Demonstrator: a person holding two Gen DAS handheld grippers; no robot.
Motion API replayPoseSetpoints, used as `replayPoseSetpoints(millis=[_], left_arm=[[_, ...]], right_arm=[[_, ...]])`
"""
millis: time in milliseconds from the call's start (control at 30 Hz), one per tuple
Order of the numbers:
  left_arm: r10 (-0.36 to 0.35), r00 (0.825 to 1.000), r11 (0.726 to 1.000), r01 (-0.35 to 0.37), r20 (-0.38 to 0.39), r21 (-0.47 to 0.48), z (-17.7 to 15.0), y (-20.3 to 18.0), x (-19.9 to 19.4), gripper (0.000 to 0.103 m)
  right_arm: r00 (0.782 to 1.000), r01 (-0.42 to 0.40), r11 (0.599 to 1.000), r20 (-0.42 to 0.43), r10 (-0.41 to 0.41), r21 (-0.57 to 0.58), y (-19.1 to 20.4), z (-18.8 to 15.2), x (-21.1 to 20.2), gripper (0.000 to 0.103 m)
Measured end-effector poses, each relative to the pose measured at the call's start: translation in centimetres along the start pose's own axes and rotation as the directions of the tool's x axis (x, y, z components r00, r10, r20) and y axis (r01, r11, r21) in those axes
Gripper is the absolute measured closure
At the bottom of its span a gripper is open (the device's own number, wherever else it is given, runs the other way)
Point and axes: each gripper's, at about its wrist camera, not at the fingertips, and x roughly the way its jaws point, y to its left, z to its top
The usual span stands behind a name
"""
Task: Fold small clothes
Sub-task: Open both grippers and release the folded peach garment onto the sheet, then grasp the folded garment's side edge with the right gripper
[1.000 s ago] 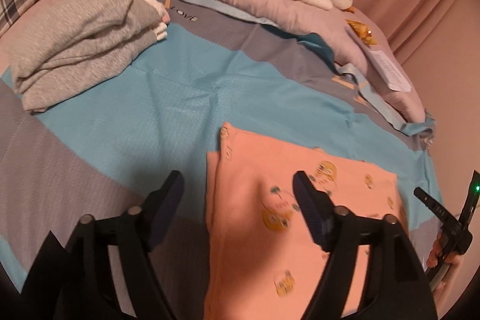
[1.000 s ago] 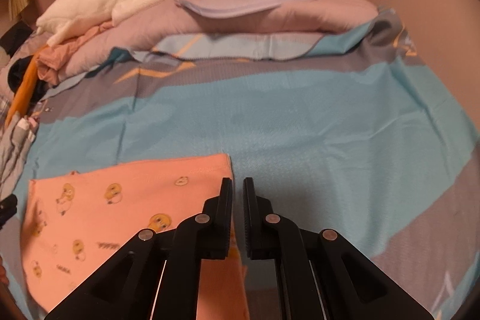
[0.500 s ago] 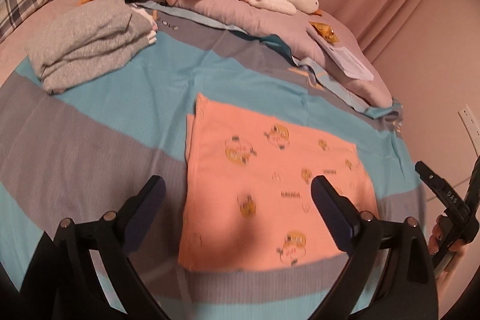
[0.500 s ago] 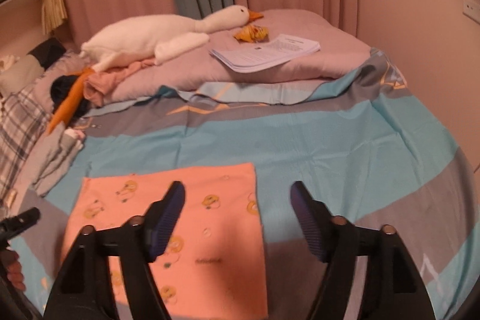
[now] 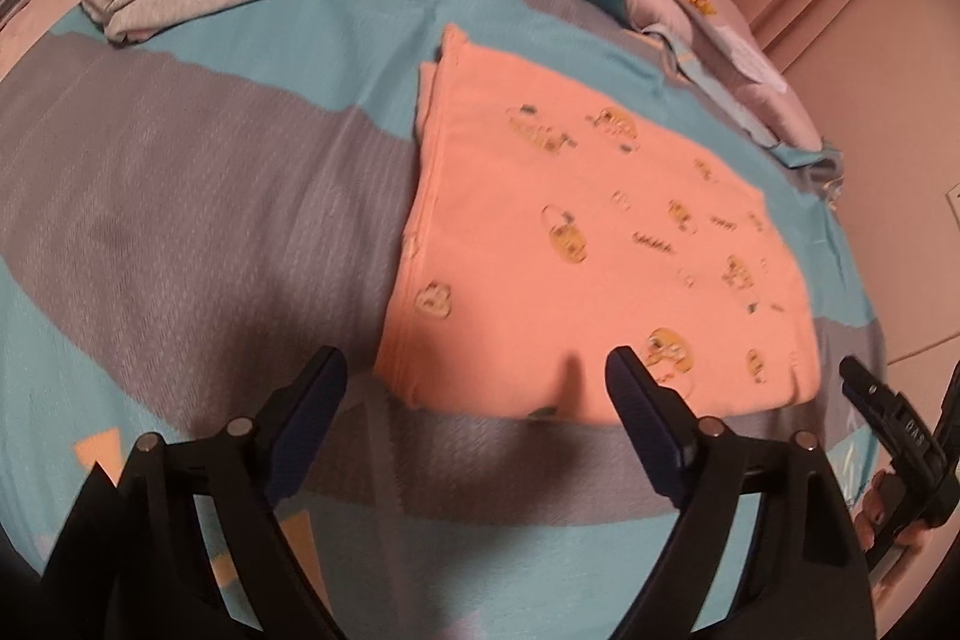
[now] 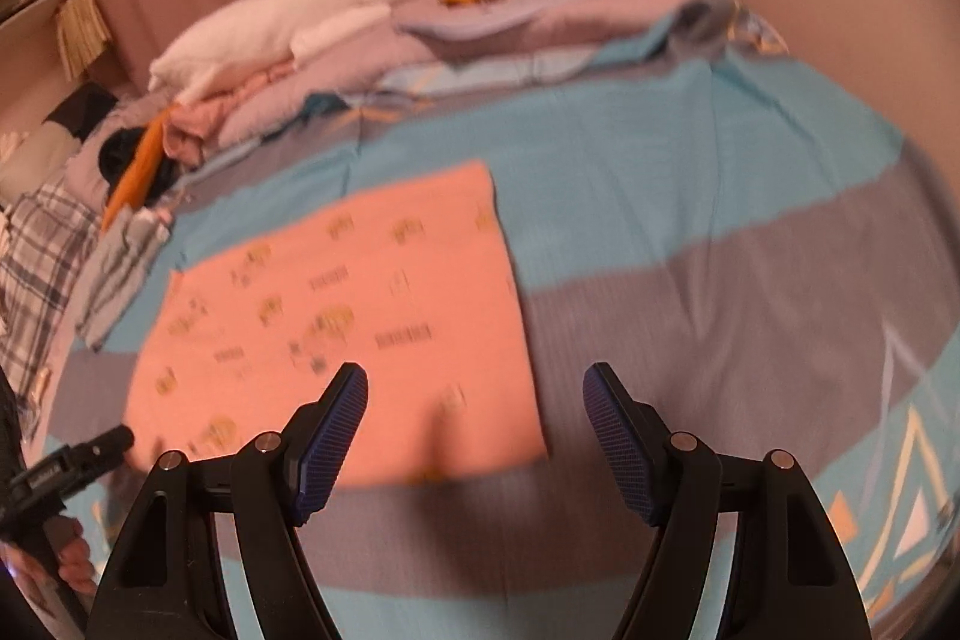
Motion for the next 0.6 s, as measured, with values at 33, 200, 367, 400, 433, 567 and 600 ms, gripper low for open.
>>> replayPoseSetpoints(millis=[33,200,367,400,433,567,600], left_arm=[[0.006,1.000,1.000,-0.006,-0.001,-0.002,-0.2,0.1,0.1,0.018],[-0.004,1.000,1.000,0.004,-0.015,-0.010,-0.5,0.4,1.0,0.023],[-0.031,1.000,0.999,0.031,-0.003,-0.008,-0.3,0.2,1.5,0.028],[-0.041,0.999,0.999,0.041,-0.002,-0.011,-0.1,0.1,1.7,0.030],[-0.048,0.999,0.999,0.048,-0.003,-0.012,0.0,0.1,1.8,0.032],[-0.077,0.997,0.997,0.076,-0.005,-0.029,0.6,0.2,2.2,0.043],[-0.089,0.996,0.995,0.089,-0.008,-0.041,0.8,0.2,2.3,0.048]], right_arm=[[1.000,0.000,1.000,-0.017,0.001,0.011,-0.2,-0.6,0.2,0.029],[0.994,-0.059,0.996,-0.084,0.065,0.072,-1.1,-2.3,1.4,0.029],[0.992,-0.086,0.990,-0.086,0.097,0.115,-1.3,-2.5,2.2,0.029],[0.990,-0.101,0.988,-0.087,0.111,0.117,-1.2,-2.4,2.4,0.030],[0.988,-0.116,0.986,-0.087,0.127,0.119,-1.0,-2.4,2.6,0.034],[0.979,-0.172,0.973,-0.081,0.185,0.151,-0.9,-2.0,3.7,0.040],[0.978,-0.180,0.970,-0.080,0.195,0.162,-0.9,-1.9,3.9,0.042]])
